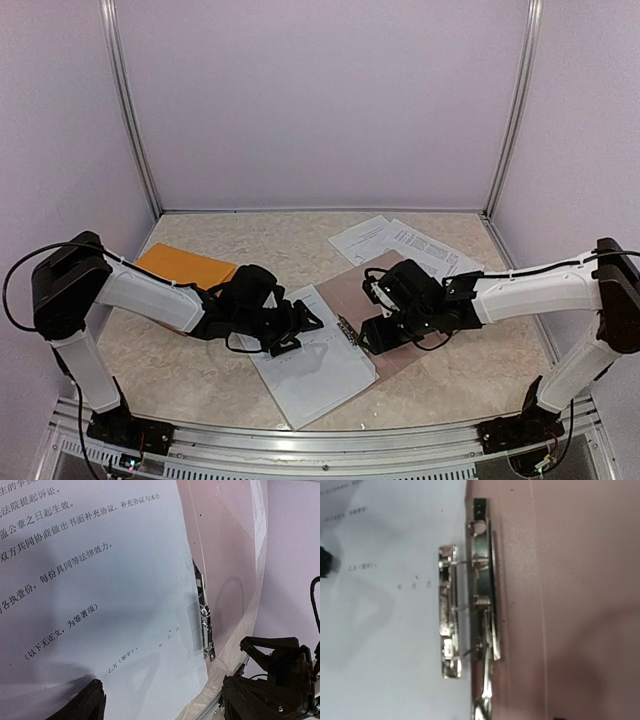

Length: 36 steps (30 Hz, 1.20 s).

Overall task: Put the files into the folder
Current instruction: Close the spring clip on the folder.

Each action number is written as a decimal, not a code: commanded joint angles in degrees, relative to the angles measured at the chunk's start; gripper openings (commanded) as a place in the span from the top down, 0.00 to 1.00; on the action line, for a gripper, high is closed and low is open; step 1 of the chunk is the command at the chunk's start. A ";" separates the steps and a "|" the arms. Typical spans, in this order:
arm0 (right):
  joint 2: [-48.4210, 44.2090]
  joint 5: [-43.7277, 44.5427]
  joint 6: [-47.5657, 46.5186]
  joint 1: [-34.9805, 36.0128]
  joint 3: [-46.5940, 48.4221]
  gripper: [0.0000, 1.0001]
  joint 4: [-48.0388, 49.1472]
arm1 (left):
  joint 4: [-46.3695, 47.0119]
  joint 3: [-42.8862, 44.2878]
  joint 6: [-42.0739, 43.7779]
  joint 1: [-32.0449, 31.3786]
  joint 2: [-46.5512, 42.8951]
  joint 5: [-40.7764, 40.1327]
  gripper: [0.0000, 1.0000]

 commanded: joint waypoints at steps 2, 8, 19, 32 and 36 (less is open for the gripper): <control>-1.73 -2.62 2.80 -1.75 -2.96 0.41 3.51 | 1.45 -0.80 -2.45 0.99 2.31 3.01 0.23; -1.34 -8.76 5.63 -3.55 -6.47 0.44 9.47 | 1.08 -0.47 -3.19 1.35 3.30 4.26 0.23; 1.32 -13.85 9.88 -4.89 -10.07 0.47 16.12 | 1.36 -1.34 -4.75 1.90 3.84 5.12 0.23; 4.68 -16.42 10.72 -5.43 -10.37 0.48 21.52 | 1.02 -1.48 -4.67 1.99 3.45 5.29 0.23; 4.79 -17.49 10.95 -5.51 -10.38 0.48 22.54 | 0.79 -1.42 -4.64 2.07 3.43 5.31 0.23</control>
